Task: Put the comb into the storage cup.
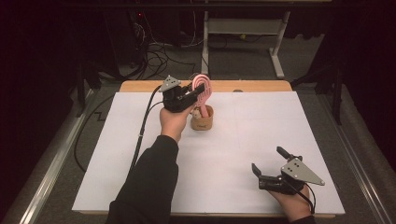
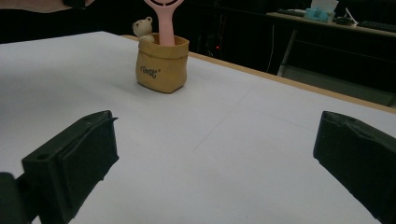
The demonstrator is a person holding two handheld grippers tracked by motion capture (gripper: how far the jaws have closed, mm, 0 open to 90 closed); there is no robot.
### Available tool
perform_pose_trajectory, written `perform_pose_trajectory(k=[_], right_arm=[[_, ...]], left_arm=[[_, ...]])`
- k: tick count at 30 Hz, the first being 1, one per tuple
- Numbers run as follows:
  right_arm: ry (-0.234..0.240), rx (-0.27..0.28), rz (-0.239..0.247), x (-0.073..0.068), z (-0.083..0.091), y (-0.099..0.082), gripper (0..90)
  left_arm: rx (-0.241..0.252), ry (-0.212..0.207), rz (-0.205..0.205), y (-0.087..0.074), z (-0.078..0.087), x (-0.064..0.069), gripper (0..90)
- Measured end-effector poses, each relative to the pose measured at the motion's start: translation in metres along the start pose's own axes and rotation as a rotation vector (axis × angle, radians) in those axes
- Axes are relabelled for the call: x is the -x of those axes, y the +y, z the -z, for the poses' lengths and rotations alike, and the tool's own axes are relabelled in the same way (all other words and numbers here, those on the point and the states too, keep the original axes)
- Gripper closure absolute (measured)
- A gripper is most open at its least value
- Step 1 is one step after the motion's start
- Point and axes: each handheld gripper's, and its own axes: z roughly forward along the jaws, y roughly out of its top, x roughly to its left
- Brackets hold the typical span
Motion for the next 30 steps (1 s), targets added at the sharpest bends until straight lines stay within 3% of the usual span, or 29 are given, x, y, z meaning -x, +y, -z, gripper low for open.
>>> perform_pose_trajectory(k=[5, 9, 17, 30], right_arm=[[0.001, 0.001, 0.002, -0.0007, 0.0, 0.0001, 0.3], [0.002, -0.003, 0.008, -0.0016, -0.0002, 0.0001, 0.3], [0.002, -0.008, 0.011, -0.003, -0.0009, -0.0001, 0.3], [0.003, -0.014, 0.02, -0.004, -0.002, -0.0005, 0.3]], left_arm=[[-0.007, -0.002, -0.007, -0.0015, -0.002, 0.0009, 63.1], [-0.006, -0.005, -0.036, -0.0029, -0.003, 0.0039, 63.0], [-0.019, 0.0, -0.032, -0.0024, -0.0017, 0.0031, 62.5], [-0.069, 0.081, -0.059, -0.0023, 0.0, -0.0027, 57.5]])
